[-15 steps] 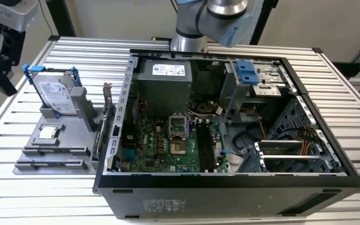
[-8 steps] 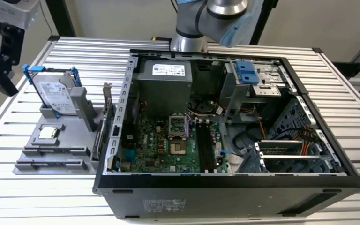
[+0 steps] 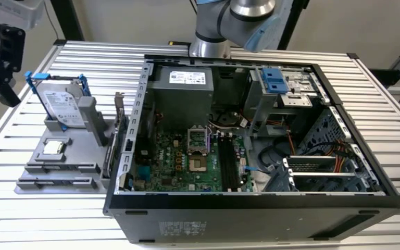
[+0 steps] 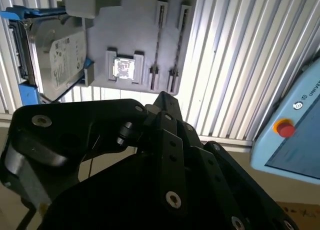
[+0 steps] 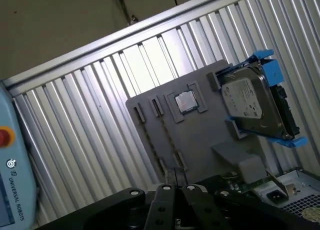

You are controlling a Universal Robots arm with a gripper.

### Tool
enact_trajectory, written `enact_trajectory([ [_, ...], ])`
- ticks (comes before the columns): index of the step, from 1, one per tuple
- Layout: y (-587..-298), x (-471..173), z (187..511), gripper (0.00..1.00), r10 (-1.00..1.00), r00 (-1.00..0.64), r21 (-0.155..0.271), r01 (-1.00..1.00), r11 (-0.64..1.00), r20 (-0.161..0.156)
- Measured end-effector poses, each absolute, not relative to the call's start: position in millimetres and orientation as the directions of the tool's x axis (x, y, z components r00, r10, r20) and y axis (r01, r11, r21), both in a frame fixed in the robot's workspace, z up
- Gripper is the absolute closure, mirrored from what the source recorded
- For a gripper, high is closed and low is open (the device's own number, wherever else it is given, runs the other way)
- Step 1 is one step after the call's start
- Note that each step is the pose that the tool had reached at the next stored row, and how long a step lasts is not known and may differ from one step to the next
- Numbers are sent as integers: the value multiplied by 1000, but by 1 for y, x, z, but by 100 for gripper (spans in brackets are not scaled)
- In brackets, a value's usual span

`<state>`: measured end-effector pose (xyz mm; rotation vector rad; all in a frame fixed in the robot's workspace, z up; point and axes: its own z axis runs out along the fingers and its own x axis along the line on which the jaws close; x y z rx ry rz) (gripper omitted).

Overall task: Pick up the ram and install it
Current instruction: 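Pick up the ram and move it above insertion slot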

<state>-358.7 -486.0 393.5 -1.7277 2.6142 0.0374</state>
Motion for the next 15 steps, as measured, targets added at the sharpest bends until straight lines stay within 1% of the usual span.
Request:
enact_trajectory([
  [15, -486, -359, 394, 100, -983, -182, 11, -983, 182, -21],
])
